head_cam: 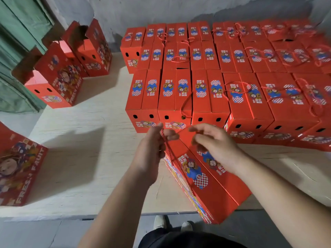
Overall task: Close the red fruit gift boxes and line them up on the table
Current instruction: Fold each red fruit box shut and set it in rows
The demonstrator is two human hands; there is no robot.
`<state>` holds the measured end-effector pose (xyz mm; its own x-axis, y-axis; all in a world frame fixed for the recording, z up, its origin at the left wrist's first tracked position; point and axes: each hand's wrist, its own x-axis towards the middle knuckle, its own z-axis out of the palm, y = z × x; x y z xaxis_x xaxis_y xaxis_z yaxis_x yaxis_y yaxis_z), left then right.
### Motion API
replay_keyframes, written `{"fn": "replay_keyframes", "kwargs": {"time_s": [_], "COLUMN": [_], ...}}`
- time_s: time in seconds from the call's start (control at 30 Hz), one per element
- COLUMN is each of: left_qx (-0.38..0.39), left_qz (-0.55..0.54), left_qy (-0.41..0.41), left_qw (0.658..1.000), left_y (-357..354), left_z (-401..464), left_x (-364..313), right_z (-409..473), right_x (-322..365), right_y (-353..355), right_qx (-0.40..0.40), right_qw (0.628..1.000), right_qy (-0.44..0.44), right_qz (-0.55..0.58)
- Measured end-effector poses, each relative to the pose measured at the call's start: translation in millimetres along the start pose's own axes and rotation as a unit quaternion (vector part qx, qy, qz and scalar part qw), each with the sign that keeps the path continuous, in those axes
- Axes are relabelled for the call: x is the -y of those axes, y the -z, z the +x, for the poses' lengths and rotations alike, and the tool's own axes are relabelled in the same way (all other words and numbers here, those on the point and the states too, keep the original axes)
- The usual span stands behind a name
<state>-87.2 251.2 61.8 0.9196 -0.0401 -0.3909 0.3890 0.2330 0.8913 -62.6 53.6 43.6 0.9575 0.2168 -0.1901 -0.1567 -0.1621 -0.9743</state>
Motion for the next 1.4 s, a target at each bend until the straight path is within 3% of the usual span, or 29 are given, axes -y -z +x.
{"fn": "replay_keyframes", "kwargs": {"time_s": [0.1, 0.2, 0.27, 0.33, 0.4, 0.5, 0.6, 0.67, 0.73, 0.8, 0.83, 0.87, 0.9, 0.97, 1.0, 1.1, 1.13, 1.2, 1.3, 1.33, 1.4], "left_qx": [0.034, 0.032, 0.026, -0.045, -0.083, -0.052, -0.051, -0.069, -0.103, -0.115, -0.105, -0.091, -0.09, -0.105, -0.112, -0.126, -0.127, -0.145, -0.234, -0.27, -0.38], "left_qz": [0.077, 0.193, 0.345, 0.431, 0.349, 0.311, 0.389, 0.467, 0.553, 0.623, 0.663, 0.693, 0.703, 0.673, 0.663, 0.63, 0.624, 0.606, 0.577, 0.574, 0.576], "left_qy": [-0.046, -0.098, -0.184, -0.28, -0.316, -0.247, -0.153, -0.119, -0.084, -0.055, -0.041, -0.037, -0.054, -0.088, -0.088, -0.109, -0.114, -0.111, -0.114, -0.114, -0.132], "left_qw": [0.995, 0.976, 0.92, 0.856, 0.878, 0.916, 0.907, 0.873, 0.823, 0.772, 0.74, 0.714, 0.703, 0.727, 0.735, 0.758, 0.763, 0.774, 0.774, 0.765, 0.712], "left_y": [-15.8, -24.1, -21.0, -11.0, 0.7, 23.3, 37.2, 35.2, 25.8, 16.1, 12.5, 12.7, 16.6, 28.9, 34.9, 46.1, 47.0, 50.7, 71.5, 81.3, 106.6], "left_z": [-9.5, -16.5, -12.0, -7.2, -12.6, -32.3, -48.9, -53.1, -49.6, -44.6, -43.8, -42.9, -40.7, -36.7, -36.3, -36.7, -36.6, -34.8, -38.4, -42.6, -48.7], "left_x": [-19.2, -34.6, -41.7, -46.4, -44.8, -14.1, 32.2, 56.4, 76.7, 87.4, 89.5, 91.2, 94.1, 100.9, 101.7, 108.4, 110.7, 111.7, 117.6, 121.9, 130.9], "right_z": [-10.2, -11.5, -9.6, -7.7, -8.8, -10.9, -2.8, 1.8, 6.4, 14.0, 17.4, 21.5, 26.3, 32.3, 31.5, 16.1, 9.0, 4.7, 8.1, 11.6, 20.4], "right_x": [23.3, 32.1, 39.5, 51.0, 62.7, 81.0, 89.0, 88.2, 83.3, 71.4, 64.6, 56.2, 43.6, 10.2, -8.2, -48.2, -54.6, -64.9, -58.2, -56.5, -58.6], "right_y": [-26.8, -34.6, -29.7, -29.7, -35.9, -46.6, -56.6, -64.3, -69.7, -64.3, -57.9, -50.5, -42.5, -27.7, -26.2, -53.5, -67.3, -91.9, -123.3, -135.2, -165.0], "right_qx": [0.11, 0.057, -0.01, -0.012, 0.024, 0.066, 0.078, 0.096, 0.137, 0.169, 0.154, 0.111, 0.043, -0.104, -0.127, -0.031, 0.0, 0.014, 0.046, 0.08, 0.138], "right_qw": [0.994, 0.998, 0.987, 0.966, 0.958, 0.961, 0.986, 0.992, 0.987, 0.927, 0.892, 0.889, 0.912, 0.947, 0.953, 0.949, 0.943, 0.966, 0.985, 0.985, 0.981], "right_qy": [0.012, -0.001, -0.04, -0.053, -0.033, -0.003, -0.035, -0.06, -0.031, 0.032, 0.056, 0.059, 0.054, 0.006, -0.058, -0.312, -0.331, -0.253, -0.165, -0.15, -0.137], "right_qz": [-0.004, 0.032, 0.158, 0.254, 0.283, 0.267, 0.144, 0.055, -0.076, -0.333, -0.422, -0.44, -0.403, -0.304, -0.269, -0.017, 0.043, 0.041, 0.024, 0.013, -0.018]}}
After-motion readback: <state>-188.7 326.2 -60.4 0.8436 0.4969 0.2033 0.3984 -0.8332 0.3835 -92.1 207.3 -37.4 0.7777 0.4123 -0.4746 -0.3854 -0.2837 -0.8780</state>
